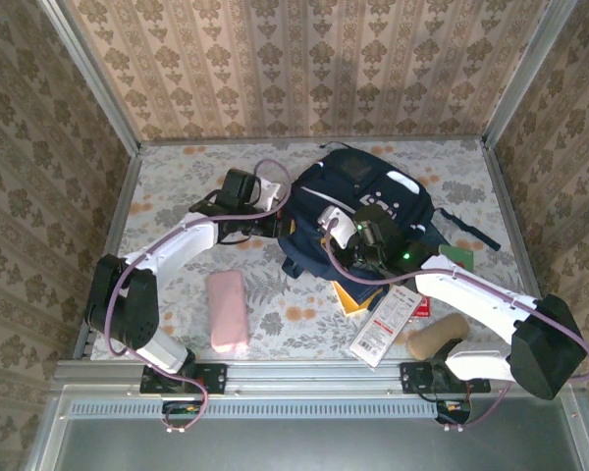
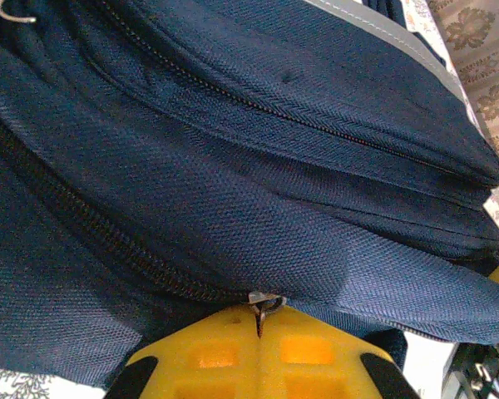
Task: Pack the student bag
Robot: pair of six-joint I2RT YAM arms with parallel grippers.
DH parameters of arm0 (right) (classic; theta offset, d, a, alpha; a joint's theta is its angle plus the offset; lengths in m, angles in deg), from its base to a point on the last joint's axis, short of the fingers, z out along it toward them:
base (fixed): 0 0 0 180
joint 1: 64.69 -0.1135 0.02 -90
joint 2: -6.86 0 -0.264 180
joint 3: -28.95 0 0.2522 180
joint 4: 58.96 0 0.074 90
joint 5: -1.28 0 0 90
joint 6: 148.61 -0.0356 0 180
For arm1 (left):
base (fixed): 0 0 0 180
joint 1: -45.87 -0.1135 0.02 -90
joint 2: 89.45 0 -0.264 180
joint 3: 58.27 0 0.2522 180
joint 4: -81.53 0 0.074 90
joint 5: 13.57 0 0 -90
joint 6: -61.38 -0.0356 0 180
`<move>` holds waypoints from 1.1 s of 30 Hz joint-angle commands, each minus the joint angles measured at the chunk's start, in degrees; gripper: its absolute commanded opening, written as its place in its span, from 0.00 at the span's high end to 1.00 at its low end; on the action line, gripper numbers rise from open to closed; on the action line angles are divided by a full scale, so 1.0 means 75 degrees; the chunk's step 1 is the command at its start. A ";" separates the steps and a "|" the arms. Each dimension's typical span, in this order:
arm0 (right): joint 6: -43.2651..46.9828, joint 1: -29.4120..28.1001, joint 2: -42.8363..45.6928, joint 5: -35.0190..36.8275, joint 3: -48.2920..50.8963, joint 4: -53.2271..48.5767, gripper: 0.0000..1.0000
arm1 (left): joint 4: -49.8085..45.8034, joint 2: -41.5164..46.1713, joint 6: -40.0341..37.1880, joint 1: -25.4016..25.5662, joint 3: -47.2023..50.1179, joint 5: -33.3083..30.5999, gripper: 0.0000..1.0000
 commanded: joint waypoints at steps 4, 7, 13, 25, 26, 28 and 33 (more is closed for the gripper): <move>0.0337 -0.0156 0.0342 -0.0164 0.0012 -0.0010 1.00 | -0.0694 0.0052 -0.0171 -0.0658 -0.0488 -0.0615 1.00; 0.0353 -0.0154 0.0272 -0.0159 -0.0026 -0.0089 1.00 | -0.0631 0.0014 0.0188 -0.0977 -0.0495 0.0231 1.00; 0.0344 -0.0169 0.0234 -0.0194 -0.0058 -0.0113 1.00 | -0.0467 -0.0526 0.1326 -0.1255 -0.0605 0.1751 1.00; 0.0826 -0.0258 0.0521 -0.0535 0.0109 -0.0238 1.00 | -0.2579 -0.0619 -0.1195 -0.1243 -0.1567 -0.1707 1.00; 0.1051 -0.0313 0.0548 -0.0610 0.0134 -0.0343 1.00 | -0.2539 -0.0653 -0.1225 -0.1241 -0.1574 -0.1782 1.00; 0.1474 -0.0552 0.0575 -0.0657 0.0230 -0.0414 1.00 | -0.2294 -0.0681 -0.1119 -0.1258 -0.1448 -0.1650 1.00; 0.0347 -0.0753 0.0738 -0.0990 0.0381 0.0254 0.42 | -0.1000 0.0037 -0.0139 -0.1376 -0.0400 -0.1135 1.00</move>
